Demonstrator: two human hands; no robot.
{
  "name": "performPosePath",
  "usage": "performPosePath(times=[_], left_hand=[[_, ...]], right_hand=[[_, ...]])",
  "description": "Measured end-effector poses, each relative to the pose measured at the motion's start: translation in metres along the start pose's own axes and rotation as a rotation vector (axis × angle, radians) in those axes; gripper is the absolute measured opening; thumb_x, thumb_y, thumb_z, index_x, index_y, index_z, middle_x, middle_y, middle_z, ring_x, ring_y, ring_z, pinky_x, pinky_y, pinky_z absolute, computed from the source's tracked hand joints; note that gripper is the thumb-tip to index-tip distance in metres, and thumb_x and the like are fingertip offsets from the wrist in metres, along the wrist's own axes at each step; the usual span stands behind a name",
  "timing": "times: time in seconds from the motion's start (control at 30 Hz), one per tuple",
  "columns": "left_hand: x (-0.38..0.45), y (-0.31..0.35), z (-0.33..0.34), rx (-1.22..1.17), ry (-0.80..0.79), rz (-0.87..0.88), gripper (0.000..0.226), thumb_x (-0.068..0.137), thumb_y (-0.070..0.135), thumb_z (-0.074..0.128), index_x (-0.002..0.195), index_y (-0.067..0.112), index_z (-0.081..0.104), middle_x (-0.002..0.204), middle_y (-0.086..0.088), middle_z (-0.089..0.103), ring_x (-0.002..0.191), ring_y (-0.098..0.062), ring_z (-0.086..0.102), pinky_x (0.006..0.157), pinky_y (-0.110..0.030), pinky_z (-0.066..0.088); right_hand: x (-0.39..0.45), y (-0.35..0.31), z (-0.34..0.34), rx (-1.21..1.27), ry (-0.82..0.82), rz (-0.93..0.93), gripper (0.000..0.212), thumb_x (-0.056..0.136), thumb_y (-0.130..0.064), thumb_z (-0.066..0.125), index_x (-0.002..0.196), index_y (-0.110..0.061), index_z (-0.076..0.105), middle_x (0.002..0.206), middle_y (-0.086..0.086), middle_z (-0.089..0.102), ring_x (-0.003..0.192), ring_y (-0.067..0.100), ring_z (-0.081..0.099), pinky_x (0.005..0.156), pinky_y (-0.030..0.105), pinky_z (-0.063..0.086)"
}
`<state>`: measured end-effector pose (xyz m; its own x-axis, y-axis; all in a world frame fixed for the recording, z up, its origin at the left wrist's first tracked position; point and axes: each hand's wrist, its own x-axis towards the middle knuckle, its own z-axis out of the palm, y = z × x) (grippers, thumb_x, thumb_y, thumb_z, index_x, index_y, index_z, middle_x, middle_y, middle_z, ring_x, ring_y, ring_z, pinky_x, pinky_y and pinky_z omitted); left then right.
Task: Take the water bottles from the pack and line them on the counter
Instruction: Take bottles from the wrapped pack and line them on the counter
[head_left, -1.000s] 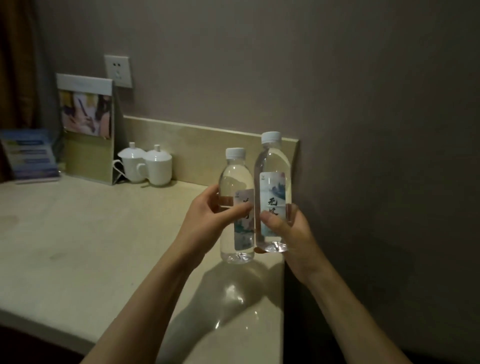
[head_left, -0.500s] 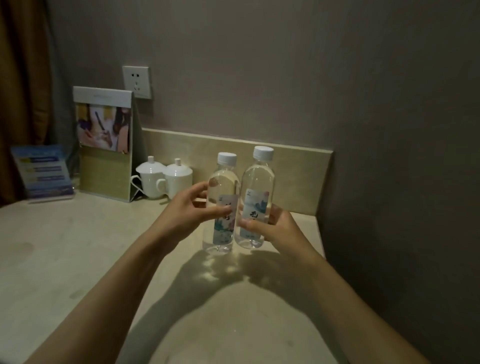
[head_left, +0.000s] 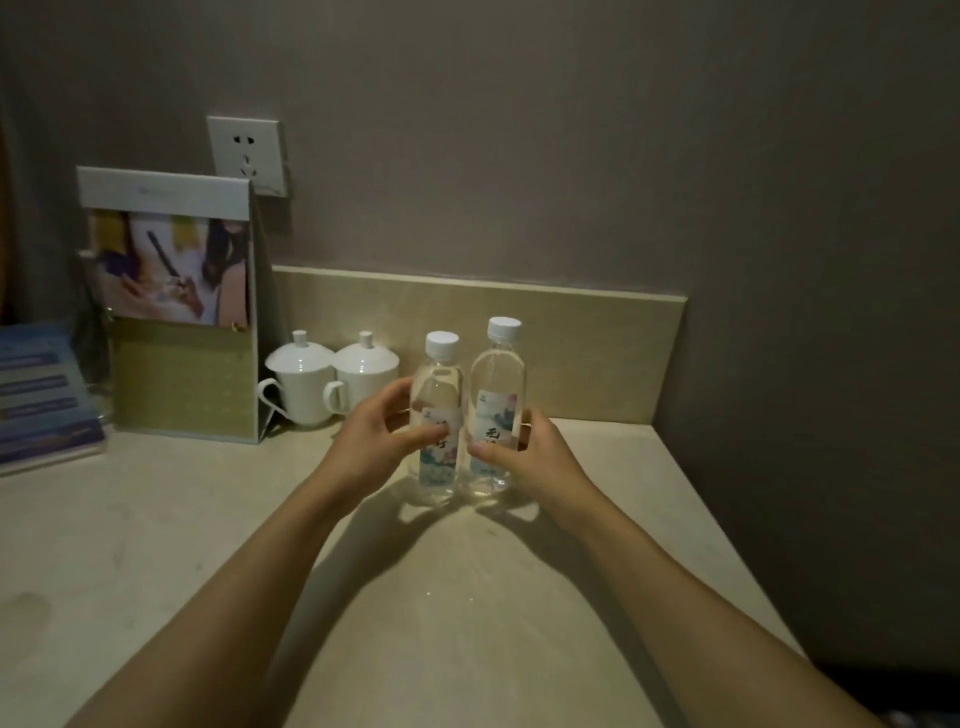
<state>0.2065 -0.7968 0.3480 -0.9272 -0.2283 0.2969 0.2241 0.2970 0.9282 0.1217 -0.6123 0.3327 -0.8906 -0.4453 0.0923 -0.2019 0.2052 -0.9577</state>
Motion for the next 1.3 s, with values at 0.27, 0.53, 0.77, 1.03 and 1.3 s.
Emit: performPosePath(times=[0.27, 0.53, 0.77, 1.03, 1.3], left_hand=[[0.021, -0.021, -0.009, -0.003, 0.068, 0.005, 0.059, 0.085, 0.016, 0.071, 0.135, 0.031, 0.045, 0.124, 0.015, 0.061, 0.112, -0.001, 0.060, 0.098, -0.035, 0.053], [0.007, -0.052, 0.001, 0.539, 0.157, -0.135, 0.075, 0.068, 0.043, 0.085, 0.129, 0.019, 0.048, 0.125, 0.001, 0.055, 0.103, -0.015, 0.059, 0.078, -0.023, 0.053], [0.017, -0.053, 0.010, 0.578, 0.200, -0.087, 0.050, 0.067, 0.038, 0.087, 0.104, 0.025, 0.056, 0.101, 0.011, 0.064, 0.079, -0.004, 0.060, 0.063, -0.014, 0.050], [0.031, -0.059, 0.018, 0.603, 0.272, -0.011, 0.038, 0.072, 0.032, 0.083, 0.105, 0.020, 0.068, 0.102, 0.006, 0.071, 0.084, -0.011, 0.066, 0.067, -0.021, 0.054], [0.041, -0.063, 0.030, 0.563, 0.450, -0.110, 0.042, 0.070, 0.030, 0.086, 0.091, 0.024, 0.050, 0.095, -0.001, 0.058, 0.085, -0.020, 0.060, 0.069, -0.032, 0.052]], right_hand=[[0.027, 0.011, 0.024, -0.004, 0.046, -0.015, 0.049, 0.079, -0.023, 0.078, 0.120, -0.020, 0.051, 0.118, 0.000, 0.066, 0.106, 0.017, 0.065, 0.093, 0.042, 0.055], [0.024, 0.026, 0.030, -0.472, 0.121, -0.047, 0.057, 0.076, -0.041, 0.077, 0.121, -0.018, 0.052, 0.118, 0.002, 0.058, 0.109, 0.022, 0.056, 0.091, 0.043, 0.053], [0.024, 0.029, 0.042, -0.516, 0.233, -0.030, 0.048, 0.080, -0.041, 0.074, 0.116, -0.018, 0.051, 0.112, 0.001, 0.058, 0.102, 0.018, 0.059, 0.085, 0.036, 0.055], [0.034, 0.024, 0.048, -0.460, 0.265, 0.020, 0.049, 0.082, -0.037, 0.074, 0.118, -0.018, 0.048, 0.118, 0.002, 0.059, 0.108, 0.022, 0.059, 0.086, 0.043, 0.056], [0.051, 0.015, 0.048, -0.438, 0.256, 0.084, 0.045, 0.083, -0.034, 0.074, 0.110, -0.020, 0.041, 0.121, 0.007, 0.061, 0.109, 0.028, 0.061, 0.087, 0.048, 0.055]])
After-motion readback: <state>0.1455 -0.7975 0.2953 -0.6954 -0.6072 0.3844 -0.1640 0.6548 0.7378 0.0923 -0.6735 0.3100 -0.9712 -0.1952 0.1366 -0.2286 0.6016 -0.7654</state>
